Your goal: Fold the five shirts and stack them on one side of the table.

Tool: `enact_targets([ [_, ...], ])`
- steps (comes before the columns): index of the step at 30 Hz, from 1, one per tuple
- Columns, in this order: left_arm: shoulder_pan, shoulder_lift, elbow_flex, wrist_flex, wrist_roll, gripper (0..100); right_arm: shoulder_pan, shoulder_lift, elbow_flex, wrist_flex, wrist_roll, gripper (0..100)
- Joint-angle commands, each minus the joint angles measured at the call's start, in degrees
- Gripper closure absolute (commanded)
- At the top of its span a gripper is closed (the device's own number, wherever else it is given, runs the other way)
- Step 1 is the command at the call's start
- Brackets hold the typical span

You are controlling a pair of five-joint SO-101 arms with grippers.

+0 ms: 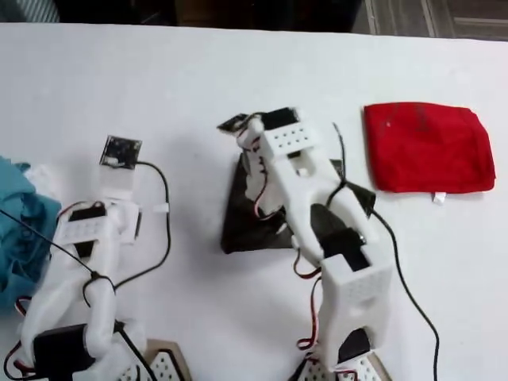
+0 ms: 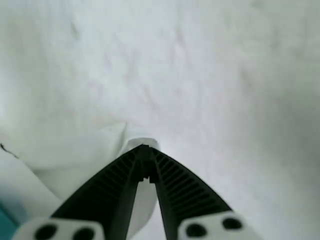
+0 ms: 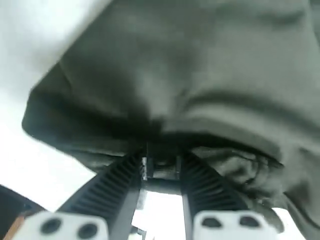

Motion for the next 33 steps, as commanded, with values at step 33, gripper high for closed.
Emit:
enact_targets([
  [33, 0.97, -2.11, -0.13, -0.79, 0.53, 97, 26.51, -26.59, 17.85, -19.65, -4.04, 71.4],
])
